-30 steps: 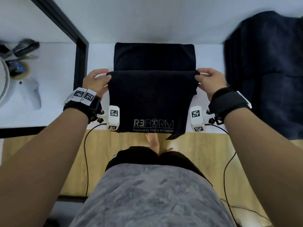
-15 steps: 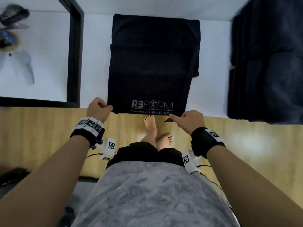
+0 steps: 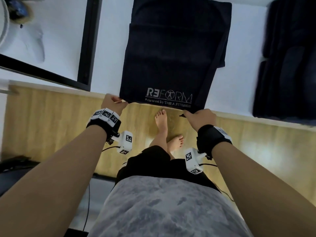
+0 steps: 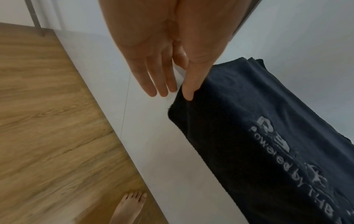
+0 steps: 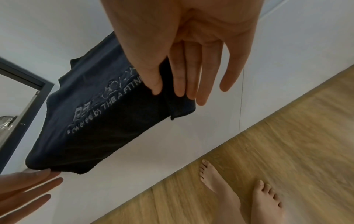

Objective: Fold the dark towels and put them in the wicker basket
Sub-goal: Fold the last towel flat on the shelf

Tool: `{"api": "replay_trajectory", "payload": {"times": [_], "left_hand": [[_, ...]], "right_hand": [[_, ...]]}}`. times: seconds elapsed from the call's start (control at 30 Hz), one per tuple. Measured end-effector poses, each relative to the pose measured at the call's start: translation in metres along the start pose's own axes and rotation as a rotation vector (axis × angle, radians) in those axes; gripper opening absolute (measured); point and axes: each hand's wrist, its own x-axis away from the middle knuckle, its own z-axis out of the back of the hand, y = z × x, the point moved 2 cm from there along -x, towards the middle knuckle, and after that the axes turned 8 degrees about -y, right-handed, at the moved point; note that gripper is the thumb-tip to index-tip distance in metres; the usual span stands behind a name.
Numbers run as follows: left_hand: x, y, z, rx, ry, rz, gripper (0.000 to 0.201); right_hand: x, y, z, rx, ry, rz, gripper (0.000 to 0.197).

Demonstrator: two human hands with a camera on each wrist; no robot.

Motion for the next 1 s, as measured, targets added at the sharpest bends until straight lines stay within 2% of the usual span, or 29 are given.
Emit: {"api": "replay_trajectory", "payload": {"times": [0.07, 0.23, 0.43, 0.5, 0.63, 0.73, 0.8, 0.9, 1.0], "left_hand": [[-0.001, -0.002, -0.003, 0.045, -0.019, -0.005, 0.035], [0.001, -0.005, -0.005, 0.098, 0.007, 0.025, 0.03], [0.0, -0.009, -0.006, 0.129, -0.005, 0.049, 0.028], [-0.002, -0.005, -0.01, 0.142, 0.004, 0.042, 0.031], [0.0, 0.001, -0.015, 0.194, 0.063, 0.06, 0.026], [0.012, -0.002, -0.013, 0.353, 0.07, 0.082, 0.018], [0.024, -0.002, -0.009, 0.445, 0.068, 0.031, 0.01], [0.04, 0.004, 0.001, 0.593, -0.046, -0.07, 0.018], [0.051, 0.023, 0.016, 0.789, -0.206, -0.059, 0.027]], "right_hand": [[-0.003, -0.003, 0.0, -0.022, 0.03, -0.017, 0.054], [-0.008, -0.004, -0.002, -0.05, 0.043, -0.064, 0.034], [0.018, -0.004, 0.011, -0.143, 0.064, -0.007, 0.043], [0.026, -0.002, 0.02, -0.221, 0.098, 0.039, 0.04], [0.036, 0.011, 0.038, -0.443, 0.145, 0.103, 0.019], [0.042, 0.022, 0.051, -0.679, 0.099, 0.118, 0.014], [0.048, 0.027, 0.062, -0.785, 0.091, 0.148, 0.018], [0.056, 0.028, 0.077, -0.87, 0.039, 0.216, 0.041], [0.061, 0.02, 0.096, -1.02, -0.031, 0.213, 0.041]]}}
